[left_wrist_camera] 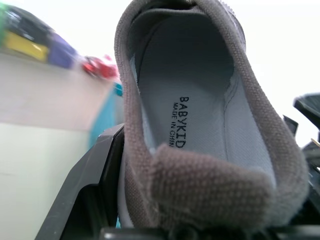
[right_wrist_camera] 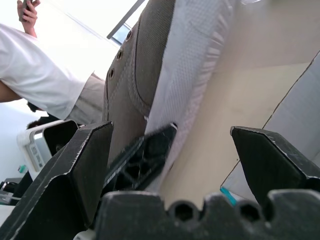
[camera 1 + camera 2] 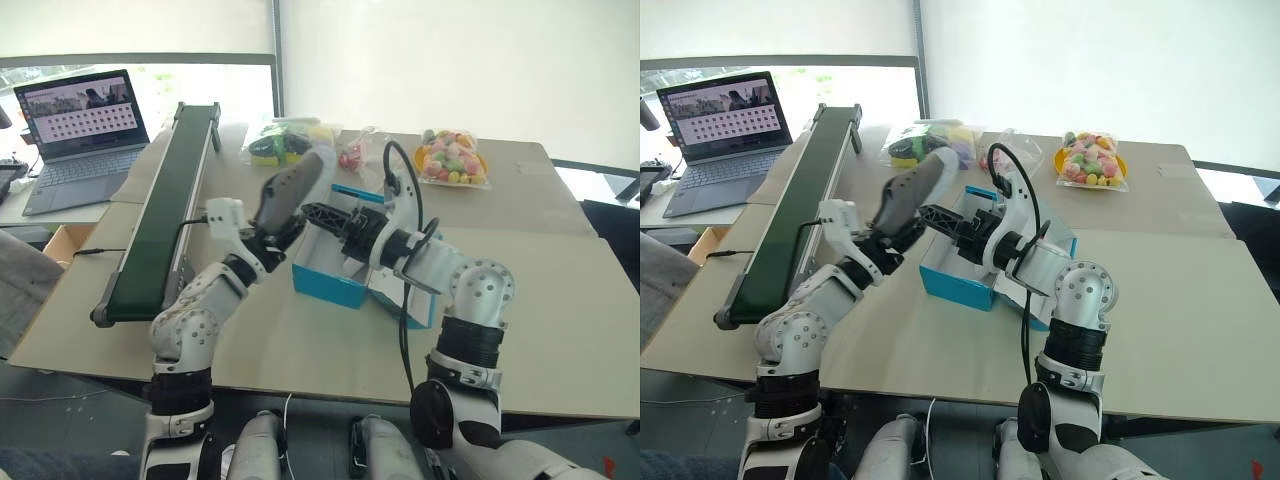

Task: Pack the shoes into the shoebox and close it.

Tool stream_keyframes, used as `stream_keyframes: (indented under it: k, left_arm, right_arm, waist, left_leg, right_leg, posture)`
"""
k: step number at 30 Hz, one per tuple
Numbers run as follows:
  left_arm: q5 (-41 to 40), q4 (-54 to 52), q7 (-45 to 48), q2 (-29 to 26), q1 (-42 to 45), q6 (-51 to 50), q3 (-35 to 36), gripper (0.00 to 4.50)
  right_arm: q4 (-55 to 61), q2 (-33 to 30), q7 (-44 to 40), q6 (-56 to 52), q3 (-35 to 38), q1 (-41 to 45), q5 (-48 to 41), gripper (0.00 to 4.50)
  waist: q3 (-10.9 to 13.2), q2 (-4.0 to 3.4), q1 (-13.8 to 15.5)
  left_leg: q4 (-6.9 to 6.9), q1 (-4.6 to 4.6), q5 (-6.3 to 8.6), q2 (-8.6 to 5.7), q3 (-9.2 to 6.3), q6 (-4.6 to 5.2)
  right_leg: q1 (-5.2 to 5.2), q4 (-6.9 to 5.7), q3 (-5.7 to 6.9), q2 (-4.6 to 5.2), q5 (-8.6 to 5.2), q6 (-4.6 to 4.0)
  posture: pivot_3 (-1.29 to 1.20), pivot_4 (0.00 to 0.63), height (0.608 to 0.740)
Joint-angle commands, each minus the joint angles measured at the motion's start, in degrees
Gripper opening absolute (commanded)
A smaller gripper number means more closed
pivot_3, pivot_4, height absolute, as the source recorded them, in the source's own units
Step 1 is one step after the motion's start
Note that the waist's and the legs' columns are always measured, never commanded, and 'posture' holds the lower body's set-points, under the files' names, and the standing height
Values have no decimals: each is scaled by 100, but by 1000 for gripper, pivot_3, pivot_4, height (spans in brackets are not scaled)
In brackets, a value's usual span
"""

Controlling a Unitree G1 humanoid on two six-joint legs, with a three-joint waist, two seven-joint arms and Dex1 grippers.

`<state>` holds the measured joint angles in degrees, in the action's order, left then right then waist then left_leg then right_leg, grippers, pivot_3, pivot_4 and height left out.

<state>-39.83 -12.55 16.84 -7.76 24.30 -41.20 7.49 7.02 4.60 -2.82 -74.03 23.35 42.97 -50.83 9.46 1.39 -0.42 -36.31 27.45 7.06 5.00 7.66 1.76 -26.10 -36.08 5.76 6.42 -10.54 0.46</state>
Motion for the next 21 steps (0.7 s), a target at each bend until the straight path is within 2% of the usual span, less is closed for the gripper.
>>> stream_keyframes:
  k: [1,10,11,12,21]
  left_arm:
    - [-108,-353,252,-31,116,15,-230,2685]
    - [-8,-236,323,-201,190,125,-277,2685]
    - [14,-212,316,-221,199,138,-267,2677]
    - [31,-199,312,-235,205,147,-262,2677]
    - [150,-147,254,-237,211,155,-274,2677]
  right_arm:
    - [80,-26,100,234,102,252,-242,4500]
    - [-70,-61,417,565,317,309,-385,4500]
    - [-52,-75,448,584,293,289,-396,3947]
    - [-12,-89,471,599,252,255,-401,3734]
    - [94,-160,452,694,-13,217,-417,628]
  waist:
    - [0,0,-2]
    - [0,0,-29]
    - [0,0,-29]
    - [0,0,-29]
    - [0,-1,-28]
  left_leg:
    - [0,0,0,0,0,0]
    - [1,0,0,1,-6,0]
    - [2,-1,0,1,-7,0]
    - [2,-1,0,1,-7,0]
    - [2,0,0,0,-22,0]
  right_leg:
    - [0,0,0,0,0,0]
    - [-2,0,-1,0,0,0]
    - [-2,0,-1,0,0,0]
    - [-2,0,-1,0,0,0]
    - [-3,2,-1,0,-1,0]
  posture:
    - [0,150,716]
    - [0,150,716]
    - [0,150,716]
    - [0,150,716]
    - [0,150,716]
